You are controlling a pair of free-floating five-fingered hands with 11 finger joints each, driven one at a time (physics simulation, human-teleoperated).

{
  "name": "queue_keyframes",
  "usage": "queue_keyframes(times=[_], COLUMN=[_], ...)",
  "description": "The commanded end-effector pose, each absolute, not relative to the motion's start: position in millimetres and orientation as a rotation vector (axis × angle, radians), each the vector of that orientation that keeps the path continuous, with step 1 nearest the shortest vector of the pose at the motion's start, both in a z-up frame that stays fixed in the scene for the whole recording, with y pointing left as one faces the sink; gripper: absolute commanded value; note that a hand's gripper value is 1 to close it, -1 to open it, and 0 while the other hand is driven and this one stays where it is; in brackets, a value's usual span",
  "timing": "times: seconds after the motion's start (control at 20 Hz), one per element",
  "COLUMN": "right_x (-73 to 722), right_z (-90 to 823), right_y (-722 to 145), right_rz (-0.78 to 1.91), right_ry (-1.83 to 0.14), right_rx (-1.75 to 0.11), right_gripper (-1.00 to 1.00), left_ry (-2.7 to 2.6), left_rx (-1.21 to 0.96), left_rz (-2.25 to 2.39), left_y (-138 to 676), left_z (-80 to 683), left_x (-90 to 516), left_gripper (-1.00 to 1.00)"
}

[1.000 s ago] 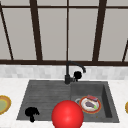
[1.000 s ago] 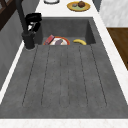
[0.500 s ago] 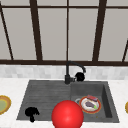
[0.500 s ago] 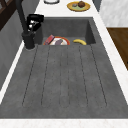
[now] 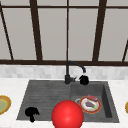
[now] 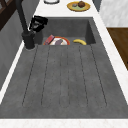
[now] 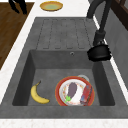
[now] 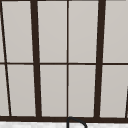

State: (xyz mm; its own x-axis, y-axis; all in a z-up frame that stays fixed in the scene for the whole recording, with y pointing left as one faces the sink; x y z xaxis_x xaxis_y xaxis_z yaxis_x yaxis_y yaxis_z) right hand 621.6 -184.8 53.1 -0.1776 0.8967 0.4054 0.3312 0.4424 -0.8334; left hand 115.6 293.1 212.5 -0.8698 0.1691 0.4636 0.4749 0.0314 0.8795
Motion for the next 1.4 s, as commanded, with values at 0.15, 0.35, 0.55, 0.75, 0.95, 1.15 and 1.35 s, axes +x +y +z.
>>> queue_keyframes(times=[0.15,0.35,0.55,0.75,0.95,1.15,1.35], right_x=[633.1,635.3,635.7,626.9,613.0,603.2,602.3], right_z=[75.4,91.7,119.1,127.4,126.6,129.2,130.2], right_y=[-170.1,-163.3,-150.1,-139.0,-123.5,-102.5,-84.2], right_rz=[0.788,0.839,0.860,0.921,0.998,1.044,1.117], right_ry=[-1.631,-1.601,-1.583,-1.470,-1.397,-1.339,-1.276], right_rx=[-1.065,-1.059,-1.047,-1.110,-1.127,-1.122,-1.118], right_gripper=[-1.00,-1.00,-1.00,-1.00,-1.00,-1.00,-1.00], left_ry=[-2.075,-2.075,-2.075,-2.075,-2.075,-2.075,-2.075], left_rx=[-0.665,-0.665,-0.665,-0.665,-0.665,-0.665,-0.665], left_rz=[-1.926,-1.926,-1.926,-1.926,-1.926,-1.926,-1.926], left_y=[293.1,293.1,293.1,293.1,293.1,293.1,293.1], left_z=[212.5,212.5,212.5,212.5,212.5,212.5,212.5], left_x=[115.6,115.6,115.6,115.6,115.6,115.6,115.6], left_gripper=[0.00,0.00,0.00,0.00,0.00,0.00,0.00])
